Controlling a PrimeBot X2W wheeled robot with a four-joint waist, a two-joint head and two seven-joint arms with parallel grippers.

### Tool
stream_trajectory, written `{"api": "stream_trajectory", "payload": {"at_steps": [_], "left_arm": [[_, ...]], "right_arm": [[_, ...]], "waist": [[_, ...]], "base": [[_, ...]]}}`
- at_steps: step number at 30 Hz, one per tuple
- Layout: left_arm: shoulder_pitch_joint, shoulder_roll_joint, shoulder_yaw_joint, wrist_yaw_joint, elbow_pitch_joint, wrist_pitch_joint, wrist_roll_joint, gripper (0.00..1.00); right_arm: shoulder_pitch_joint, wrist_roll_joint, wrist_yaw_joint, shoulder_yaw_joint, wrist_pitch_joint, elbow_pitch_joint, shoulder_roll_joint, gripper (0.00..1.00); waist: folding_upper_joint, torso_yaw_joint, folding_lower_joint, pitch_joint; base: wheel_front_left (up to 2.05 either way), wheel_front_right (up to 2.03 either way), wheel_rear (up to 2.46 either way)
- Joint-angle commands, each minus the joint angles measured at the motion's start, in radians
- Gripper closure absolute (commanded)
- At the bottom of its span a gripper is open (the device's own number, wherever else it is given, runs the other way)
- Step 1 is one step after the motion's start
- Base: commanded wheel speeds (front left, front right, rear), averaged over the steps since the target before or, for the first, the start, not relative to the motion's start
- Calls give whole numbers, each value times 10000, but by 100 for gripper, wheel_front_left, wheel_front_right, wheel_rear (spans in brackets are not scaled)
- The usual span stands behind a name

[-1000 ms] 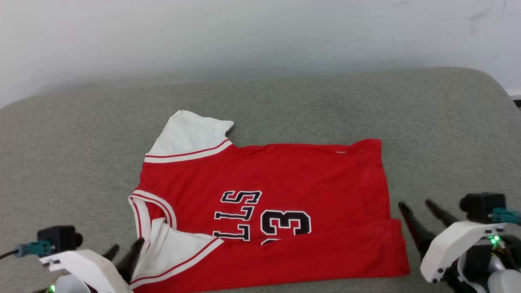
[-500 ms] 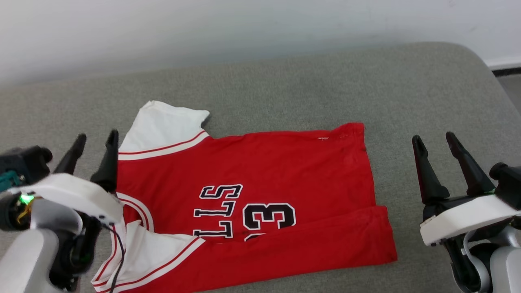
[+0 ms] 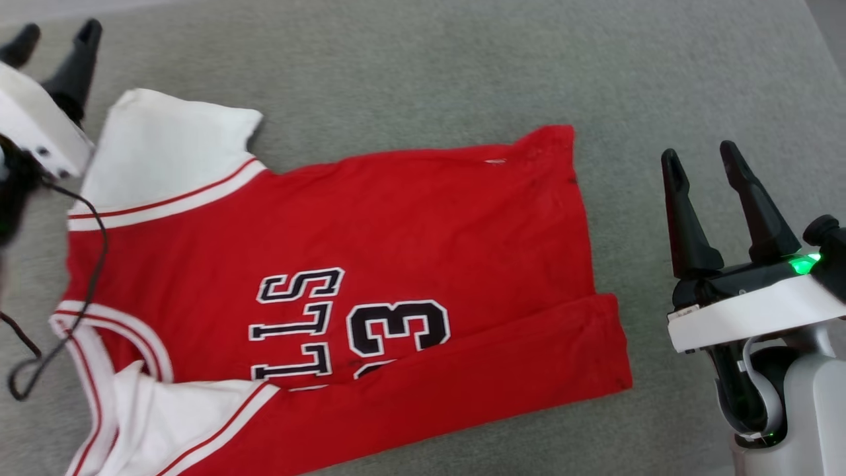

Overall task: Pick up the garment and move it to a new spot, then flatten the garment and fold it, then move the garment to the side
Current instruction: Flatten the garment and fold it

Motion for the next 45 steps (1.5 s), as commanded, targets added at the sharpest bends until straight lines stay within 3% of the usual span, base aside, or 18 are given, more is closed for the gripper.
{"api": "stream_trajectory", "payload": {"at_steps": [1, 10, 15, 21, 22, 24, 33, 40, 45], "left_arm": [[-432, 157, -62, -121, 201, 428, -89, 0], [-2120, 1237, -646, -168, 1492, 4282, -662, 0], [-2086, 1801, -906, -4, 1901, 5253, -500, 0], [-1261, 1695, -1349, 87, 2352, 6330, -818, 0], [-1105, 1596, -1421, 171, 2433, 6537, -905, 24], [-889, 1428, -1443, 293, 2483, 6601, -997, 100], [-1223, 1041, -1109, 280, 2638, 5115, -850, 100], [-2118, 484, -1089, 19, 2407, 3983, -581, 100], [-2451, -1, -1367, -293, 2109, 3671, -471, 100]], "right_arm": [[-140, 62, -4, 35, -74, 56, 56, 0], [-291, 387, -4, 350, -420, 366, 129, 0], [-412, 696, -4, 636, -623, 616, 129, 0], [-525, 932, -4, 736, -736, 892, 128, 0], [-549, 962, -4, 733, -725, 936, 128, 0], [-600, 996, -4, 733, -704, 987, 129, 0], [-961, 1613, -4, 900, -9, 1451, -285, 0], [-2248, 2846, -4, 862, 1774, 3075, -1193, 0], [-3392, 3453, -4, 1366, 3027, 4067, -1865, 0]], "waist": [[0, -446, -2, 438], [0, -1163, -2, 1261], [0, -1477, -2, 1672], [0, -1599, -2, 1876], [0, -1599, -2, 1885], [0, -1606, -2, 1879], [0, -1300, -2, 1496], [0, -528, -2, 1176], [0, 171, -2, 1243]], "base": [[0, 0, 0], [0, 0, 0], [0, 0, 0], [0, 0, 0], [0, 0, 0], [0, 0, 0], [0, 0, 0], [0, 0, 0], [0, 0, 0]]}}
